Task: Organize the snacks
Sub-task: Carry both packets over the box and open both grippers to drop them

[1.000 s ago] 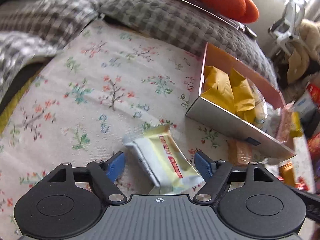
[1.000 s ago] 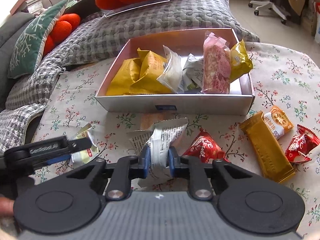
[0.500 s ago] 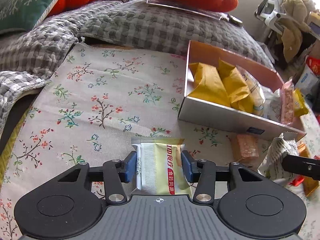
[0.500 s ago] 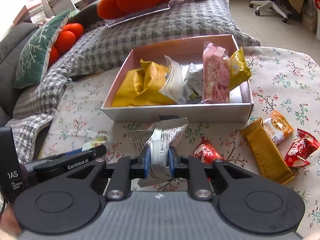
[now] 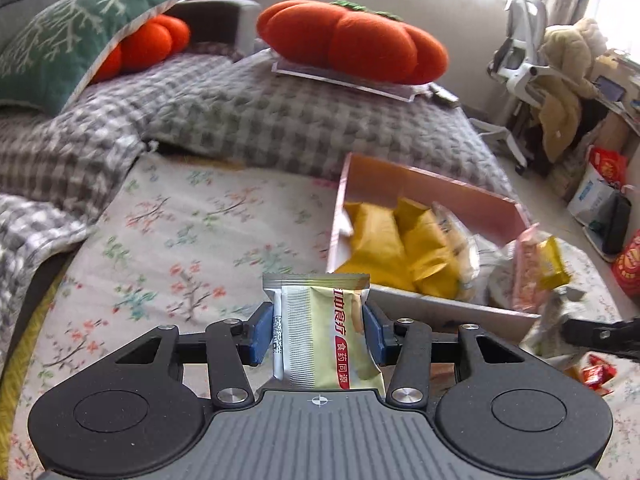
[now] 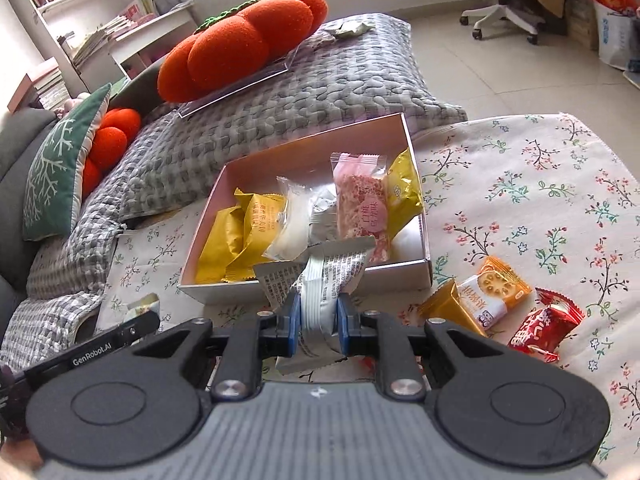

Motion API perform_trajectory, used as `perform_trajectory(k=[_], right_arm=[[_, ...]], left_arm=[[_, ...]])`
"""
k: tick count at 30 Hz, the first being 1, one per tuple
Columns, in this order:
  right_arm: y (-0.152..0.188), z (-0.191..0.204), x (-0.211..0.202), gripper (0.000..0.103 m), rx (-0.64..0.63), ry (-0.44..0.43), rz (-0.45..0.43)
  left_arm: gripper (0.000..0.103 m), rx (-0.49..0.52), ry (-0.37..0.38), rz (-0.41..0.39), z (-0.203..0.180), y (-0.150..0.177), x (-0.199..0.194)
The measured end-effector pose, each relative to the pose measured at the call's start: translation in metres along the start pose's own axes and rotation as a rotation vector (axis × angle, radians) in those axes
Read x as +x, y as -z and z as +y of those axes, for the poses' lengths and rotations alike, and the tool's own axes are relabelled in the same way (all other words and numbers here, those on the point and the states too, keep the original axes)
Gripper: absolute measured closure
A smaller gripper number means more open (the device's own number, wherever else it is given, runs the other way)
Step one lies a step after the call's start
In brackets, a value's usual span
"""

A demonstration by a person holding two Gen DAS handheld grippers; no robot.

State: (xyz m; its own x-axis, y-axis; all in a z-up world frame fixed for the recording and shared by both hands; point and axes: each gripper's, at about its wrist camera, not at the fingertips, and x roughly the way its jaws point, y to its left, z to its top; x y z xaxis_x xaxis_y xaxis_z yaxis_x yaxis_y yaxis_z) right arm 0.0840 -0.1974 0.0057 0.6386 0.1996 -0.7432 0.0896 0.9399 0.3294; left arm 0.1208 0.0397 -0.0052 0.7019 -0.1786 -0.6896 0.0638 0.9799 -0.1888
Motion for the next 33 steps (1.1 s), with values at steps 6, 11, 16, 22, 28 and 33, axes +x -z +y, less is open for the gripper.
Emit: perform_trajectory(k=[6, 11, 16, 22, 28, 33], right_arm=[[-0.008, -0.005, -0.003, 0.086, 0.007, -0.006, -0.027], [-0.021, -0.019, -0.008, 0.086, 0.057, -0.028, -0.075], [-0.032, -0.024, 0.001, 0.086, 0.110, -0.109, -0.087], [-0.049, -0.032, 0.030, 0.086, 0.209, -0.196, -0.046], [-0.052, -0.030, 0.053, 0.086, 0.211, -0.187, 0.011], [-0.055, -0.018, 0.065, 0.086, 0.122, -0.116, -0.029]], left_arm=[[0.058, 0.013, 0.050, -0.030, -0.018, -0.015, 0.003], [0.058, 0.020, 0.102, -0.034, -0.028, -0.030, 0.016], [0.058, 0.032, 0.174, 0.011, -0.045, -0.039, 0.039], [0.058, 0.061, 0.223, 0.081, -0.057, -0.046, 0.074], [0.058, 0.066, 0.212, 0.103, -0.056, -0.050, 0.102], [0.057, 0.053, 0.208, 0.063, -0.049, -0.056, 0.111]])
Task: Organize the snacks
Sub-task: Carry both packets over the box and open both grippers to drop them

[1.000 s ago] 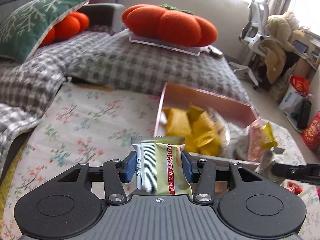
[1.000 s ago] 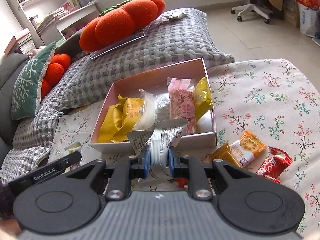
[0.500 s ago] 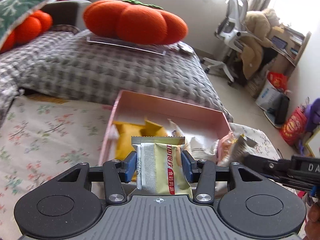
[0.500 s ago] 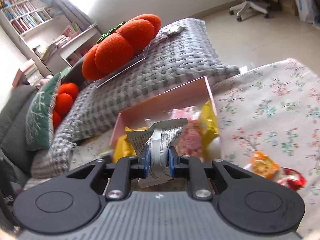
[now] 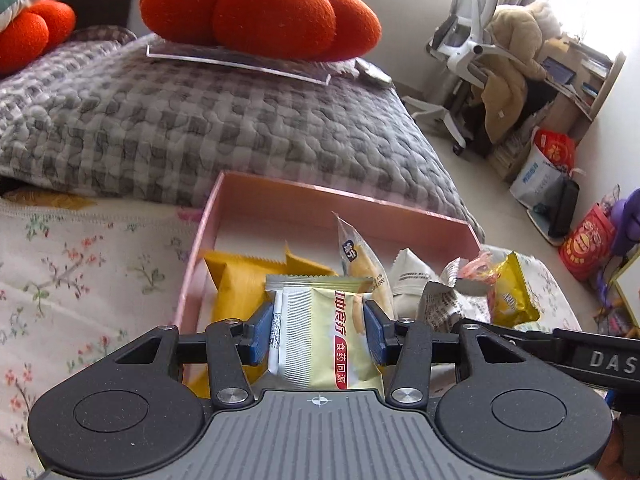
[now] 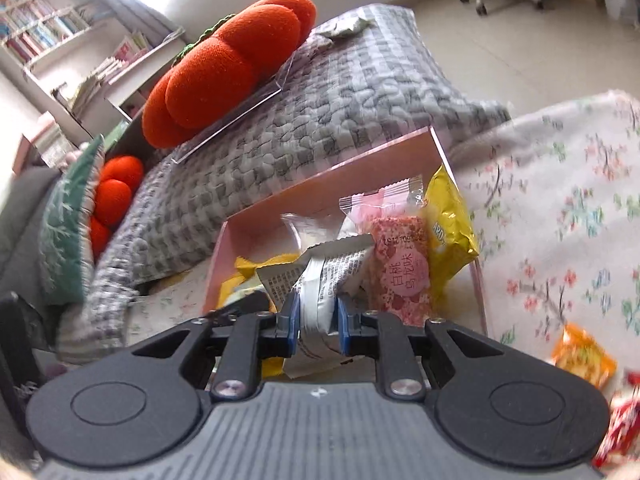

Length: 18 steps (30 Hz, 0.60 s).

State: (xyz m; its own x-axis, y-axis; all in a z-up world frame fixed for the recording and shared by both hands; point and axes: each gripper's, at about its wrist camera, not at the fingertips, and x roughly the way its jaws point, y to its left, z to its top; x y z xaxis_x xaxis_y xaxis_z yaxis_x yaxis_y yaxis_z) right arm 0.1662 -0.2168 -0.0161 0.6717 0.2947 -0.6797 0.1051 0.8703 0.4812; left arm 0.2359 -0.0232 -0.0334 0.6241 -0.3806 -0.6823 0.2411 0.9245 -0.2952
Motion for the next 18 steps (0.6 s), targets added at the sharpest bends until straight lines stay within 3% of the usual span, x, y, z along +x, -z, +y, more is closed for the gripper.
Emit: perform_trajectory(k=[5, 10, 12, 14, 18], right_arm=[[-0.001, 0.006, 0.010, 0.084, -0.065, 0.055, -0.070], [0.004, 0.013, 0.014, 0.073, -0.137, 0.074, -0.015], [0.003, 0.016, 0.005, 0.071, -0.152, 0.073, -0.019], [-0.001, 0.019, -0.007, 0.064, -0.141, 0.067, -0.047], [-0.007, 0.020, -0.035, 0.049, -0.119, 0.043, -0.098]], left_arm=[[0.057, 0.030, -0.035, -0.040, 0.003, 0.000, 0.002], [0.055, 0.032, -0.020, -0.036, 0.001, -0.002, -0.005], [0.050, 0.061, -0.044, -0.049, -0.003, -0.003, -0.012], [0.037, 0.069, -0.082, -0.065, -0.002, -0.002, -0.019], [0.033, 0.032, -0.108, -0.073, 0.006, -0.002, -0.036]])
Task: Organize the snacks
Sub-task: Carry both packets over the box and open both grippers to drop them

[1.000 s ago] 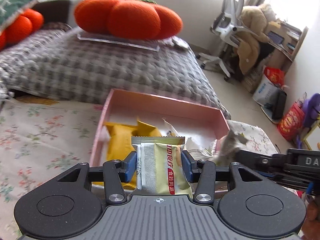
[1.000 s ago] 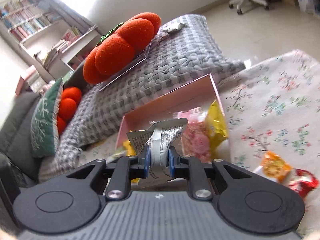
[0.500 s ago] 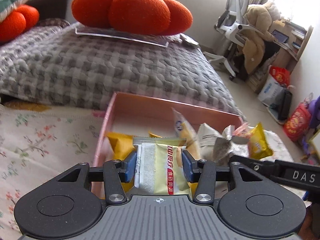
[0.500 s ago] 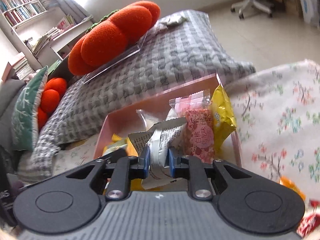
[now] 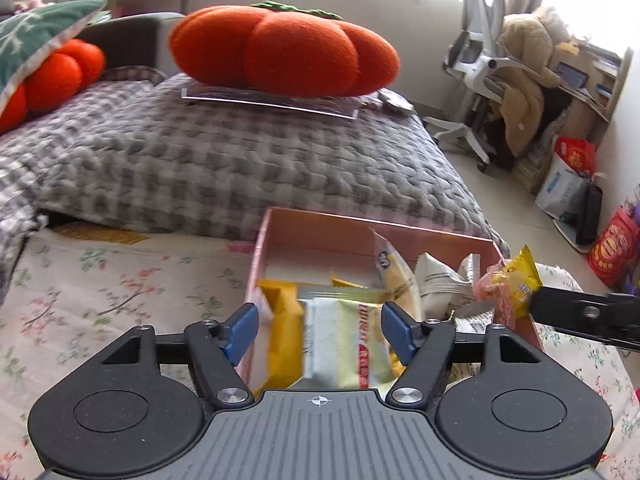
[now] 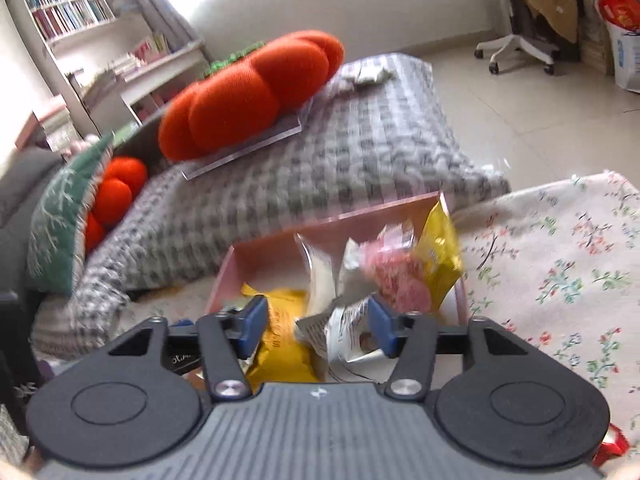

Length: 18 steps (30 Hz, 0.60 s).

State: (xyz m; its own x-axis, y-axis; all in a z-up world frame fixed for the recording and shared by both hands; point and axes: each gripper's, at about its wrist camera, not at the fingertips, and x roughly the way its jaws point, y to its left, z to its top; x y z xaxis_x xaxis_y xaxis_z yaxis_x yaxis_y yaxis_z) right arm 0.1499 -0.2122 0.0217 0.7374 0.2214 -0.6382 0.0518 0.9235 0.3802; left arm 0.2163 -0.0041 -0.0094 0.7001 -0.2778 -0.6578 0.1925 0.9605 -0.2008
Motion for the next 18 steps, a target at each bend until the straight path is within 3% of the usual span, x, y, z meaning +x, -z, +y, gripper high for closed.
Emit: perform_trajectory(k=[5, 10, 14, 18], right_arm=[[0.004, -0.002, -0.020, 0.044, -0.022, 0.041, -0.003], [0.013, -0.009, -0.041, 0.039, -0.048, 0.090, 0.020], [0.022, -0.009, -0.057, 0.033, -0.107, 0.138, 0.015], [0.035, -0.015, -0.075, 0.033, -0.126, 0.178, 0.021]], left_arm=[[0.029, -0.018, -0.107, 0.002, 0.003, 0.004, -0.024], [0.025, 0.002, -0.126, 0.025, -0.007, 0.019, -0.051], [0.025, -0.002, -0.127, 0.079, -0.015, 0.036, -0.066], [0.025, -0.064, -0.060, 0.136, -0.021, 0.052, -0.074]])
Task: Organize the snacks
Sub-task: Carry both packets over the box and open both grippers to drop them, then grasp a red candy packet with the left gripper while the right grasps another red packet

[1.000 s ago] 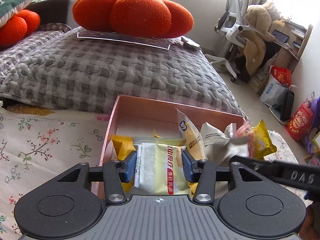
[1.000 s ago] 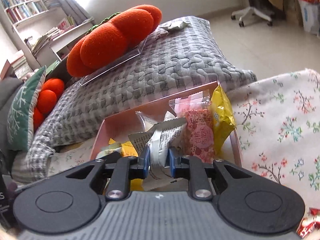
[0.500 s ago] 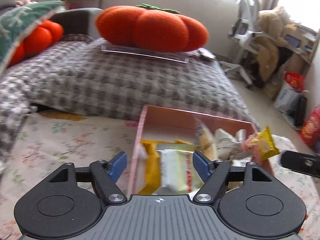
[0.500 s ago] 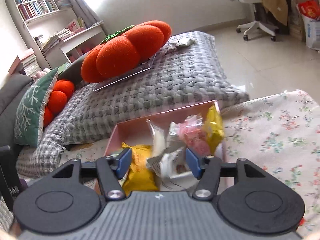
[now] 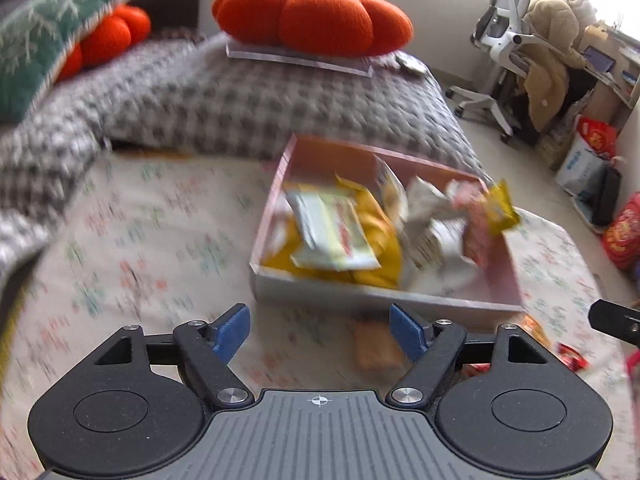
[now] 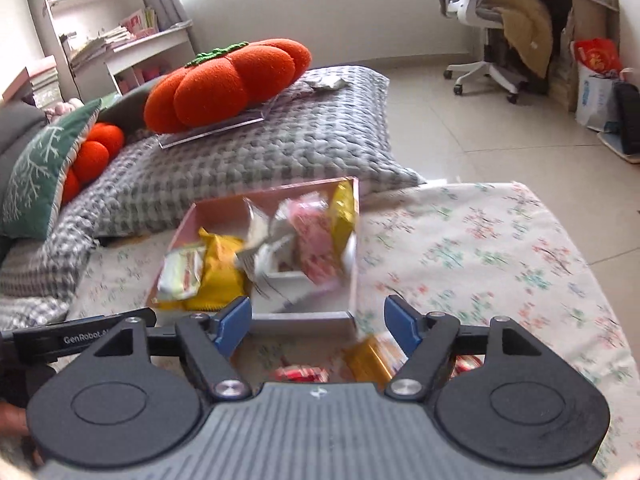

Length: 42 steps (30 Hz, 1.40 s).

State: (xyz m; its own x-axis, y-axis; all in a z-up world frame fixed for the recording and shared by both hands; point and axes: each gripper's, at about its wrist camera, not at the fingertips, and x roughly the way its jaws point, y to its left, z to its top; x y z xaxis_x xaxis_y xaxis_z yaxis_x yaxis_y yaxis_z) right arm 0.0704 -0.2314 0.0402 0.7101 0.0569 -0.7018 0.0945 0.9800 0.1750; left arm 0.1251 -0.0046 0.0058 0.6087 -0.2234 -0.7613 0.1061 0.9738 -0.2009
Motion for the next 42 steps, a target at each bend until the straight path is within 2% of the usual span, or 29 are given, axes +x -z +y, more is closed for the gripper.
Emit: perform_trajectory(k=[6, 10, 15, 20, 25, 28, 32, 42], right_arm=[[0.010, -0.038, -0.026, 0.031, 0.084, 0.046, -0.046], [0.014, -0.065, -0.027, 0.031, 0.142, 0.101, -0.037], [0.017, -0.068, -0.015, 0.032, 0.102, 0.127, -0.005], [0.023, -0.075, -0.004, 0.035, 0.134, 0.075, 0.075], [0.028, -0.090, 0.011, 0.038, 0.273, 0.046, 0.151], [0.030, -0.098, 0.012, 0.038, 0.341, 0.033, 0.161], [0.030, -0.105, 0.009, 0.038, 0.362, 0.057, 0.150], [0.035, -0.109, 0.032, 0.038, 0.331, 0.083, 0.193]], left_arm=[[0.025, -0.033, 0.049, 0.054, -0.009, 0.030, -0.011], [0.025, 0.030, 0.036, 0.055, -0.023, 0.044, -0.006], [0.025, 0.082, 0.050, 0.049, -0.036, 0.050, 0.000], [0.025, 0.095, 0.086, 0.058, -0.045, 0.052, 0.008], [0.025, 0.053, 0.162, 0.079, -0.060, 0.051, 0.017], [0.021, 0.066, 0.174, 0.071, -0.075, 0.050, 0.023], [0.020, 0.066, 0.199, 0.073, -0.089, 0.049, 0.031], [0.019, 0.118, 0.136, 0.095, -0.122, 0.049, 0.067]])
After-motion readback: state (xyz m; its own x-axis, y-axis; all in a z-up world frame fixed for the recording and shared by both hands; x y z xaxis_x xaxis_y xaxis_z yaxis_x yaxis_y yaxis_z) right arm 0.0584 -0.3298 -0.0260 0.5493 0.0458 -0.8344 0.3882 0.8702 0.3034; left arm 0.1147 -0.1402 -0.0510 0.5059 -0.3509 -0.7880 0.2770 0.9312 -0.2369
